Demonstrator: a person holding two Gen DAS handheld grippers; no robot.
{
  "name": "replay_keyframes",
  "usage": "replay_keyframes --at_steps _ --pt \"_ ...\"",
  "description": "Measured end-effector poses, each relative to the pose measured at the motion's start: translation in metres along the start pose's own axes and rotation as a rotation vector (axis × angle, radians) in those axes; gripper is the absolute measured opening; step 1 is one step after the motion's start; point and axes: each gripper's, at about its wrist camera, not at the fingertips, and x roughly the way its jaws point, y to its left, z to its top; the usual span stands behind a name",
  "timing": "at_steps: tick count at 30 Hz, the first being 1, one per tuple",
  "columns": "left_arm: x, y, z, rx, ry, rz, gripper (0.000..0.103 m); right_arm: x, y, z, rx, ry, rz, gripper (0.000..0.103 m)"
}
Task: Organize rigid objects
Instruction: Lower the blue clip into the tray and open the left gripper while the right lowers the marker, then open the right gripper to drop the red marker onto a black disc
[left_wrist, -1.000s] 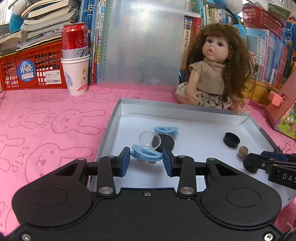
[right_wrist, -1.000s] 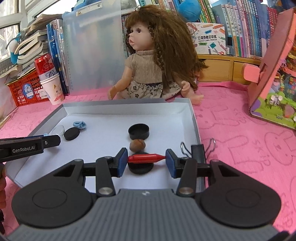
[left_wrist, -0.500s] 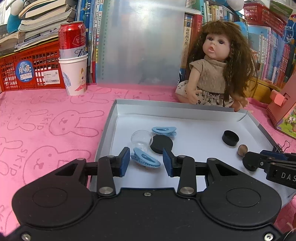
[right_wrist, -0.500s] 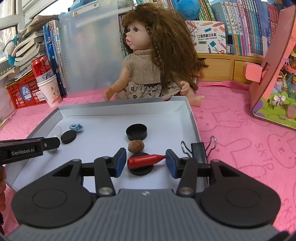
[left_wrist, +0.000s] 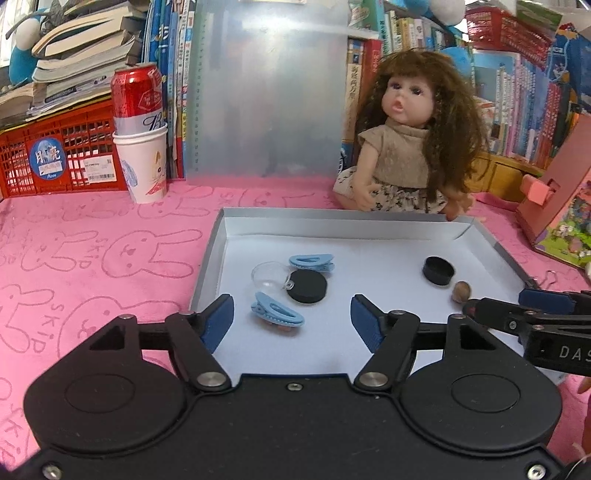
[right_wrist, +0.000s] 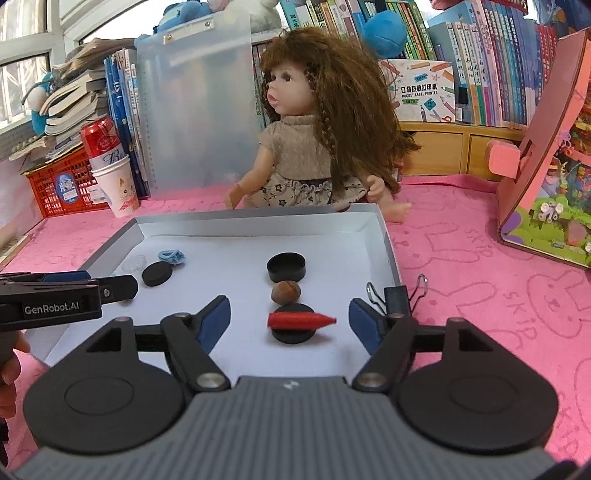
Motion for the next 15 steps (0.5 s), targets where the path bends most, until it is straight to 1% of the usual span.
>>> replay_keyframes --at_steps 4,15 --pt "-0.014 -0.005 -0.001 0.019 -0.013 -0.027 0.073 -0.012 0.000 -0.001 -0.011 -0.014 0.007 0.085" --pt "-0.056 -0.020 -0.018 0.066 -0.036 -0.115 0.074 -0.052 0.000 -0.015 -0.080 -0.048 0.025 0.086"
